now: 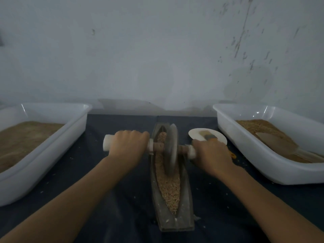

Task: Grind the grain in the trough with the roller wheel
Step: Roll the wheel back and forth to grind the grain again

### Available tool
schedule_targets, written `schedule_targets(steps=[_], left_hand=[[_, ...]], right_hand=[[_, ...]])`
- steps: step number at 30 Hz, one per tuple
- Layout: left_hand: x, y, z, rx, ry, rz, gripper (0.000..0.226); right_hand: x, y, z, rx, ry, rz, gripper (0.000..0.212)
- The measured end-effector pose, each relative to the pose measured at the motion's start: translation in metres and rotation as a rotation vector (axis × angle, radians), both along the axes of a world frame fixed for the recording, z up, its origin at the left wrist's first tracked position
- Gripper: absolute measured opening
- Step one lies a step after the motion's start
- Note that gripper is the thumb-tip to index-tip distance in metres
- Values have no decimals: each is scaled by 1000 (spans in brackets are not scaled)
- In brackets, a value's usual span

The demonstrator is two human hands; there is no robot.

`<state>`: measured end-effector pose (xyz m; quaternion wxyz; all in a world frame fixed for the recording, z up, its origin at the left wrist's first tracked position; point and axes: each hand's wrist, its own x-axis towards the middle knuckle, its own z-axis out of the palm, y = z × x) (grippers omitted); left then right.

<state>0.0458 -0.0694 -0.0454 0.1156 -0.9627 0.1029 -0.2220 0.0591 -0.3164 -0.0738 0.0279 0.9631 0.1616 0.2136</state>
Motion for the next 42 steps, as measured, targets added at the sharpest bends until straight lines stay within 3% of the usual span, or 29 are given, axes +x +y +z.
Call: schedule_targets(steps=[3,6,10,14,18,21,24,27,29,32,38,42], left_hand=[[-49,12,-6,41,-60,-111,37],[-77,24,-6,39,-88,-232,55],[-47,22,-17,-25,3,-40,33],[12,15,-19,-163,25,49,17],[36,10,-13,-148,-1,78,16],[14,9,-9,-93,-24,8,19],[-32,14,-8,-1,-80,-125,36],[-70,25,-10,-47,-191,-303,50],[-74,31,-18,-73,-85,-247,49],[-48,30,-27,-72,29,-48,30],[30,15,-19,-185,9,66,15],[33,13,-14,-143,-18,65,17]], right_hand=[[-54,-11,1,-80,-127,71,42],[-80,-17,-1,-33,-196,154,47],[-53,-8,5,-106,-185,107,47],[13,9,12,-161,-209,-2,28],[43,15,14,-102,-114,-52,23],[14,8,6,-65,-119,-31,23],[-38,-7,1,-33,-167,38,50],[-77,-18,0,-26,-178,127,51],[-82,-19,5,-59,-226,157,51],[-59,-8,11,-114,-264,138,47],[36,12,12,-125,-198,-51,31],[33,12,11,-93,-163,-45,29]])
